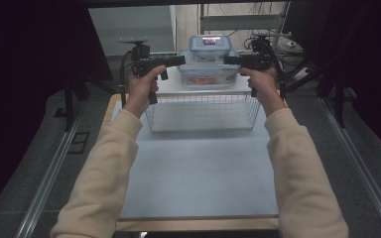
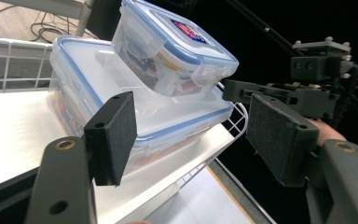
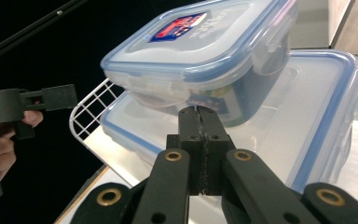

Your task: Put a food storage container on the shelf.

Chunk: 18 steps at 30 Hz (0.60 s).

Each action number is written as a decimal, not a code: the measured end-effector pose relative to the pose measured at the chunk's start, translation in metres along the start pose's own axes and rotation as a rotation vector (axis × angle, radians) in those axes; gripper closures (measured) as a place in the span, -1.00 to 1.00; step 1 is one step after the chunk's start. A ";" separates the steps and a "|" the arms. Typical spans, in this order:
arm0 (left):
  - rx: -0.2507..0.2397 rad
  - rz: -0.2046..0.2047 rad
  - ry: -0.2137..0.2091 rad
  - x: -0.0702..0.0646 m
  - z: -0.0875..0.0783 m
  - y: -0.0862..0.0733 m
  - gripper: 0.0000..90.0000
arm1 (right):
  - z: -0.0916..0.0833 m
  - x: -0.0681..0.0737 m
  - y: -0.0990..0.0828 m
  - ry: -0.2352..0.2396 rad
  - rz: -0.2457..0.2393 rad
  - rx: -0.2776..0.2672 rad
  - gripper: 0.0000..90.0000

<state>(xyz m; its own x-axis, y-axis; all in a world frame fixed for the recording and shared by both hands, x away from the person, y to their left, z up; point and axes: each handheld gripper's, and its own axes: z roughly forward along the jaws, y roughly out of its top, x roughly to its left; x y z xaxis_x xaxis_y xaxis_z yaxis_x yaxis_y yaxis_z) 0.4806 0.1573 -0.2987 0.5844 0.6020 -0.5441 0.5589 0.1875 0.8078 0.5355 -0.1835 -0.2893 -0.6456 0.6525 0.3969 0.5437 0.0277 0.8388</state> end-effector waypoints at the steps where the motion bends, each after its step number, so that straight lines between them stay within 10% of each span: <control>1: 0.003 0.009 0.009 -0.001 -0.001 -0.001 -0.27 | -0.001 0.001 0.000 0.001 -0.003 0.000 0.99; 11: -0.002 0.035 0.010 -0.006 -0.014 -0.019 -0.26 | -0.026 0.009 -0.017 0.058 -0.026 -0.015 0.99; 18: -0.006 0.081 -0.011 -0.013 -0.041 -0.063 -0.26 | -0.059 0.007 -0.064 0.120 -0.043 -0.030 0.99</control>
<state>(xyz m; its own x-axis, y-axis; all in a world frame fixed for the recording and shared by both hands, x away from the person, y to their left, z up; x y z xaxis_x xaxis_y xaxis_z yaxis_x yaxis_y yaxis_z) 0.4138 0.1692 -0.3334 0.6337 0.6071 -0.4794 0.5062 0.1432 0.8504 0.4647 -0.2255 -0.3187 -0.7284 0.5555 0.4011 0.4995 0.0300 0.8658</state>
